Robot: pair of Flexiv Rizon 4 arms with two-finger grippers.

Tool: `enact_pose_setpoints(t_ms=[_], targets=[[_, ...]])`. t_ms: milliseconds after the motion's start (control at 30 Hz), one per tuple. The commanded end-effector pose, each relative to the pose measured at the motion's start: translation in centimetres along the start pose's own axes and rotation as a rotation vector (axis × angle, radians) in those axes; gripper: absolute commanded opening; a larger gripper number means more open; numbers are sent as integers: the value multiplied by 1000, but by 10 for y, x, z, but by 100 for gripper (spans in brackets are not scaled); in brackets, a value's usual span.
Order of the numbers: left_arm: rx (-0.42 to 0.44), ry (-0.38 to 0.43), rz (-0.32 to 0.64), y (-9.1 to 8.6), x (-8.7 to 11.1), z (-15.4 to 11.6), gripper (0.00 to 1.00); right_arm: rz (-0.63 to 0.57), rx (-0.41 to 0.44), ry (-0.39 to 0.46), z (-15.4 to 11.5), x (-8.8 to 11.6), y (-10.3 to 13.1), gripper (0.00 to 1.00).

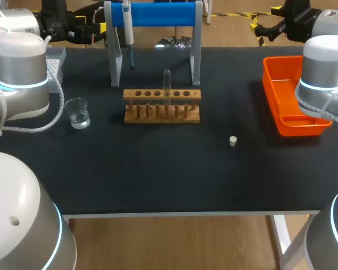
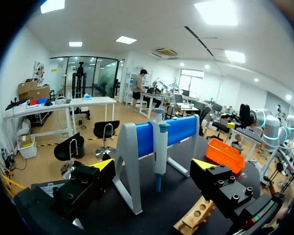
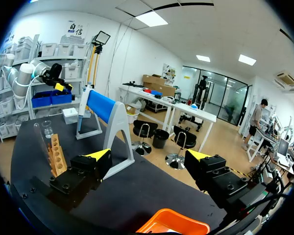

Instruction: Invert the test tube, pick up the pipette, mount the tip to pipette, aspirate from beaker and dispense into the tube, eject the tip, return the pipette, and cap with the stopper.

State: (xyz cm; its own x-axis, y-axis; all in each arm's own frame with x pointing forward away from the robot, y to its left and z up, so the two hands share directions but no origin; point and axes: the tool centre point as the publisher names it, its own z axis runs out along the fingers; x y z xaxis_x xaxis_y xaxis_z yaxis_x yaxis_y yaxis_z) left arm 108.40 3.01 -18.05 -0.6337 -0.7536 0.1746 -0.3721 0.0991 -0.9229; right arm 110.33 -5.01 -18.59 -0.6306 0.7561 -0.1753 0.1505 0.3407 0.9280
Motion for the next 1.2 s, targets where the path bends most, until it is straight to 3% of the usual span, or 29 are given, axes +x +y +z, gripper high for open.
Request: enact_pose_setpoints(t_ms=[33,567,933,1200], targets=[[3,0,0,1,0,0,100,0,2,2,0,-1,0,100],[3,0,0,1,0,0,100,0,2,2,0,-1,0,100],[3,0,0,1,0,0,100,8,-104,214,-35,91,4,100],[3,0,0,1,0,0,100,15,-180,353,-45,161,2,100]])
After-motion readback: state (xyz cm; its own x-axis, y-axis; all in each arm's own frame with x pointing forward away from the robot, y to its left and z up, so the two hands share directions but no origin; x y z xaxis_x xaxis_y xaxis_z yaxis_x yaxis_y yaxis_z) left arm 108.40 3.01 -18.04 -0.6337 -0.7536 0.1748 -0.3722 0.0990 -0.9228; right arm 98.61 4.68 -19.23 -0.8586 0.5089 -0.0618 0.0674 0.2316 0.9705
